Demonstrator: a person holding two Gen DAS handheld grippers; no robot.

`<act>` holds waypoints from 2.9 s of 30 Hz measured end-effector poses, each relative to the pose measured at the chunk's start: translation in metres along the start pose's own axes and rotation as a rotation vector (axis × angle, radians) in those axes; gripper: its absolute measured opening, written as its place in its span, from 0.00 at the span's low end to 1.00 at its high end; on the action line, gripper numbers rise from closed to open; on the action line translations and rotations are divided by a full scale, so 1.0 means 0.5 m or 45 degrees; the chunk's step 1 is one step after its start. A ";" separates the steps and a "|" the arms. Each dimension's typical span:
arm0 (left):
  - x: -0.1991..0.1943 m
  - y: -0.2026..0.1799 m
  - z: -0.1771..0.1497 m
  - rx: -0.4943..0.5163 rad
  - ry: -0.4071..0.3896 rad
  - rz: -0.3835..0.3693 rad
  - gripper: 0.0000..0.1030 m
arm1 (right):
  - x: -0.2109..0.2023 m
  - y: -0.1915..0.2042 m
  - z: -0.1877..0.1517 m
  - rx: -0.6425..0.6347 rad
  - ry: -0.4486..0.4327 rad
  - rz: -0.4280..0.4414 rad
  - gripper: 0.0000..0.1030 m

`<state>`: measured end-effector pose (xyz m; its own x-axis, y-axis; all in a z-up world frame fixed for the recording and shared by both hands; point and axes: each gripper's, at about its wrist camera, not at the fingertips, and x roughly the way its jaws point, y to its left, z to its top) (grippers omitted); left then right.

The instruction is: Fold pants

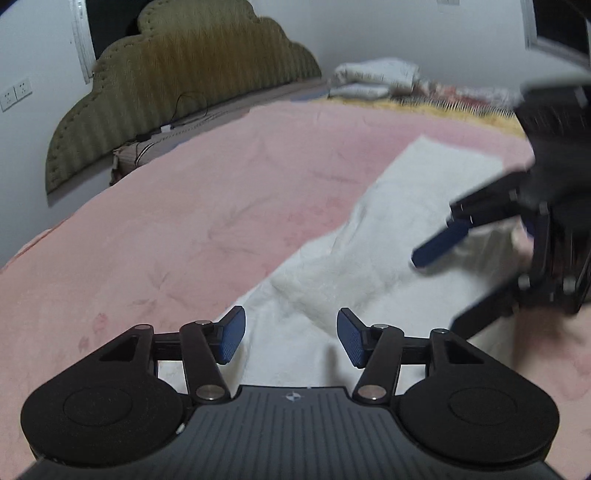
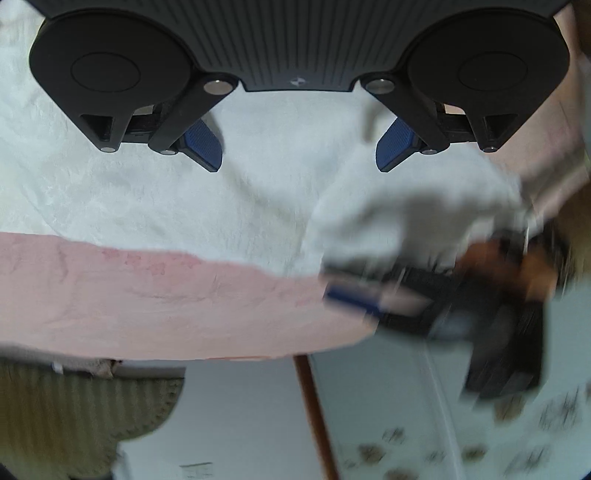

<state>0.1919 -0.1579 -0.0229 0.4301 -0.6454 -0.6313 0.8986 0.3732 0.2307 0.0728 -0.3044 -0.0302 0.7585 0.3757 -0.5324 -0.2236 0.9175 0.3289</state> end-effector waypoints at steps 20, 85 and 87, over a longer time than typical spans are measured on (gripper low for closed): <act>0.017 -0.021 -0.032 -0.192 0.028 0.401 0.80 | 0.002 -0.053 0.012 0.057 0.014 -0.353 0.88; -0.349 0.049 -0.279 -1.218 -0.253 0.751 0.95 | 0.242 0.360 -0.026 -0.782 -0.045 -0.254 0.15; -0.345 0.050 -0.280 -1.249 -0.256 0.734 0.95 | 0.241 0.355 -0.023 -0.781 -0.033 -0.246 0.23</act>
<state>0.1281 0.0559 -0.0120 0.8399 -0.2725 -0.4694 0.1487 0.9473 -0.2838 0.1174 -0.0949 -0.0447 0.8331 0.2000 -0.5157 -0.3851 0.8790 -0.2813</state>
